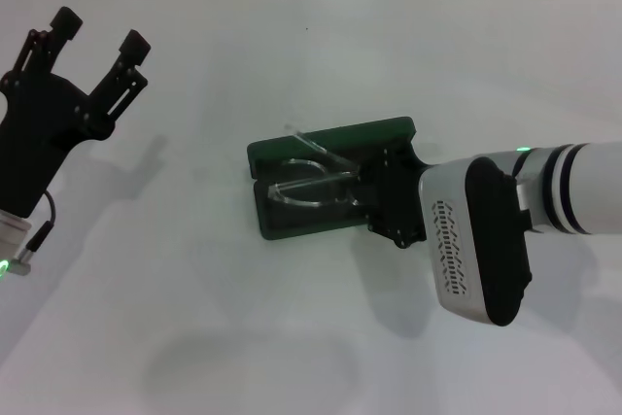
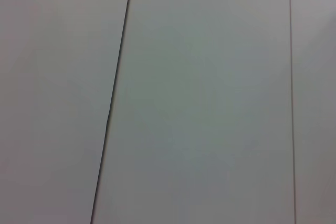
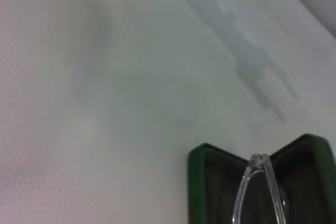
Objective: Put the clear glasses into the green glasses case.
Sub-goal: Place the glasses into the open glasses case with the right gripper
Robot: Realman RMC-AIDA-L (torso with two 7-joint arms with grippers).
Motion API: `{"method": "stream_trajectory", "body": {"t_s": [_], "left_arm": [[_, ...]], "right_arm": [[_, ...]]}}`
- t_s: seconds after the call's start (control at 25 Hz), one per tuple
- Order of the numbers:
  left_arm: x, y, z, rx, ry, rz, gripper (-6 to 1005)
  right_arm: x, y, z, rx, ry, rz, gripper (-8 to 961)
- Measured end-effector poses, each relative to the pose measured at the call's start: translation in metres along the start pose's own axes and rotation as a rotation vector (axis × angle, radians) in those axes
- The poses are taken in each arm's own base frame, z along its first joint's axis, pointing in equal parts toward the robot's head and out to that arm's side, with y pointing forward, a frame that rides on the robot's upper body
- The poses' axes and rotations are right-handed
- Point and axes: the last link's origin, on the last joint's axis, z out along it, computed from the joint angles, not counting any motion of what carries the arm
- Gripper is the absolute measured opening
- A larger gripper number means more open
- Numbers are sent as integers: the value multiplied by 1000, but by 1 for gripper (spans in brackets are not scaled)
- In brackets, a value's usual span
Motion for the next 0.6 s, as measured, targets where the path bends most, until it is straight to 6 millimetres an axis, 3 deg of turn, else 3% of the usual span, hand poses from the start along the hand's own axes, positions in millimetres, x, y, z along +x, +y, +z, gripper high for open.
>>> {"method": "stream_trajectory", "body": {"t_s": [0.6], "left_arm": [[-2, -2, 2, 5, -15, 4, 861]], "right_arm": [[4, -8, -8, 16, -4, 34, 432]]}}
